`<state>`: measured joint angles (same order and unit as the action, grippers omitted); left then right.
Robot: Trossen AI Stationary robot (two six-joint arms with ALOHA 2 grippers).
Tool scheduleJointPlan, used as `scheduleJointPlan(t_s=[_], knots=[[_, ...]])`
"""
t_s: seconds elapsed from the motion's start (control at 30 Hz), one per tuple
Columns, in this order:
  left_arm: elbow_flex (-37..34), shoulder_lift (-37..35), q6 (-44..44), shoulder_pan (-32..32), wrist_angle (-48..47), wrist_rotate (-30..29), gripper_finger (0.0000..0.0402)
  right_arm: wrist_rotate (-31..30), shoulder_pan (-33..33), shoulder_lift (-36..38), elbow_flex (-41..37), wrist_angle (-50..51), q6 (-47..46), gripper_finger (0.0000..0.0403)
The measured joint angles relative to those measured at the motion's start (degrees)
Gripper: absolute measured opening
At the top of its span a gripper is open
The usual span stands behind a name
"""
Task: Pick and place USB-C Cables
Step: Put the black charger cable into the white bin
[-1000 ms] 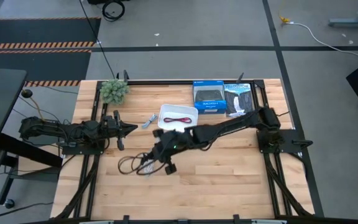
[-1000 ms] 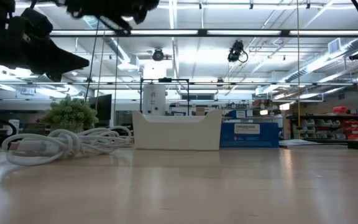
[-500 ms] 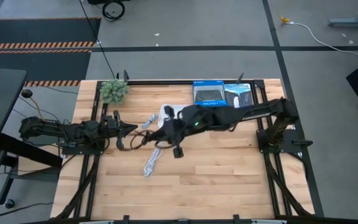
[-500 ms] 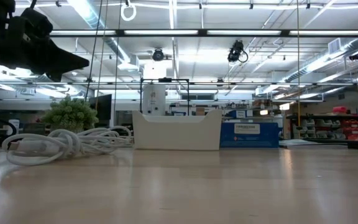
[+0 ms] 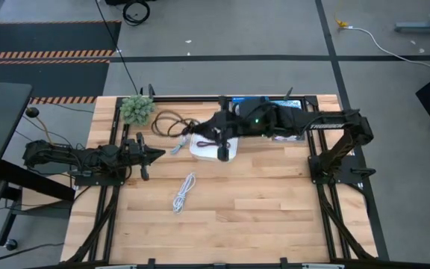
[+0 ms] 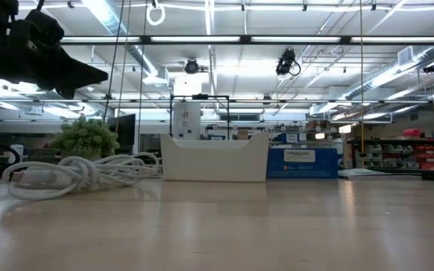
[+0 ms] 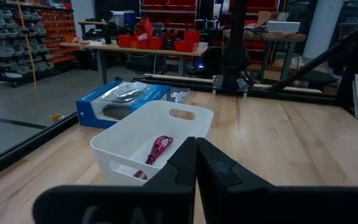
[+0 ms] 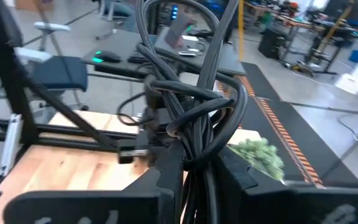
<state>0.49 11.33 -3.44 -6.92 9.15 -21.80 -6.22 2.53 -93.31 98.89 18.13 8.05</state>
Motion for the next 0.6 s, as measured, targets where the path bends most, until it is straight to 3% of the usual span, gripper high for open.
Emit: scheduleJointPlan(t_s=[0.47, 0.6], knots=[[0.0, 0.0, 0.0, 0.0, 0.0, 0.0, 0.0013, -0.9, -6.9, -1.3, -0.9, 15.1, -7.5, 0.0064], [0.0, 0.0, 0.0, 0.0, 0.0, 0.0, 0.0013, -0.8, -8.8, -1.9, -3.7, 15.3, -9.7, 0.0064]])
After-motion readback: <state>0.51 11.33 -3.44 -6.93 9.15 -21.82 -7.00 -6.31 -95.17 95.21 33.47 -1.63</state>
